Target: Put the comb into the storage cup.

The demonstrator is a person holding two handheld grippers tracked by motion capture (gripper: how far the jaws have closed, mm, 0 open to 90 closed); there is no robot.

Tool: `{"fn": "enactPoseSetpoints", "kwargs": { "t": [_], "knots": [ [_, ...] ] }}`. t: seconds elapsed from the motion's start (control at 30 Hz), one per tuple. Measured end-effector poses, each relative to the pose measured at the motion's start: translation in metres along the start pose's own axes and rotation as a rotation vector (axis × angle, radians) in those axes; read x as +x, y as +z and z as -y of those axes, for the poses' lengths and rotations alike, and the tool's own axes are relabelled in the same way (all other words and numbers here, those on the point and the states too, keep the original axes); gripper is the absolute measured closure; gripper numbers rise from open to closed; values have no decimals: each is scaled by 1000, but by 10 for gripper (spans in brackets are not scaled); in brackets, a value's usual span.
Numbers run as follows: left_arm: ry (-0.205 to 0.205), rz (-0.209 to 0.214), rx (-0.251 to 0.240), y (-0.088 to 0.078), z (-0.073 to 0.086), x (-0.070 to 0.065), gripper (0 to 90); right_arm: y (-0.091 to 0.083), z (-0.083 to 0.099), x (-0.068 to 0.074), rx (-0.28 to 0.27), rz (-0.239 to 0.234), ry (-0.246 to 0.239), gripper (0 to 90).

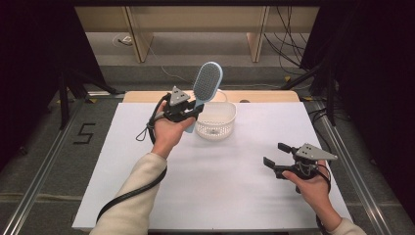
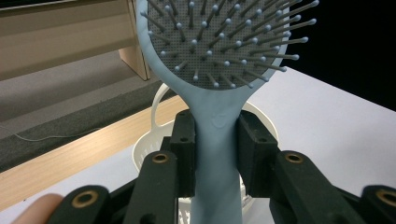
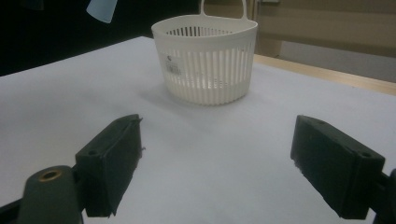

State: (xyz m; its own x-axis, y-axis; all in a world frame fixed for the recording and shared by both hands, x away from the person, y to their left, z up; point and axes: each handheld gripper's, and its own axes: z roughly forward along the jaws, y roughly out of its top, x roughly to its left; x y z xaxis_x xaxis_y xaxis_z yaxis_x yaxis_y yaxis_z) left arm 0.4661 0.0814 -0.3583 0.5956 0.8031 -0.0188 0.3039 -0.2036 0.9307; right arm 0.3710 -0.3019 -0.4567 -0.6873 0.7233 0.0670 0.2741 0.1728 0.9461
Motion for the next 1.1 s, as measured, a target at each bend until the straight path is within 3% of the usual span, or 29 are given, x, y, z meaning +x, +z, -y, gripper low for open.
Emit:
{"fn": "enactPoseSetpoints", "kwargs": {
  "t": [1.1],
  "knots": [
    [-3,-1,5,10,-4,1,700,0,0,0,3,1,2,174]
  ]
}}
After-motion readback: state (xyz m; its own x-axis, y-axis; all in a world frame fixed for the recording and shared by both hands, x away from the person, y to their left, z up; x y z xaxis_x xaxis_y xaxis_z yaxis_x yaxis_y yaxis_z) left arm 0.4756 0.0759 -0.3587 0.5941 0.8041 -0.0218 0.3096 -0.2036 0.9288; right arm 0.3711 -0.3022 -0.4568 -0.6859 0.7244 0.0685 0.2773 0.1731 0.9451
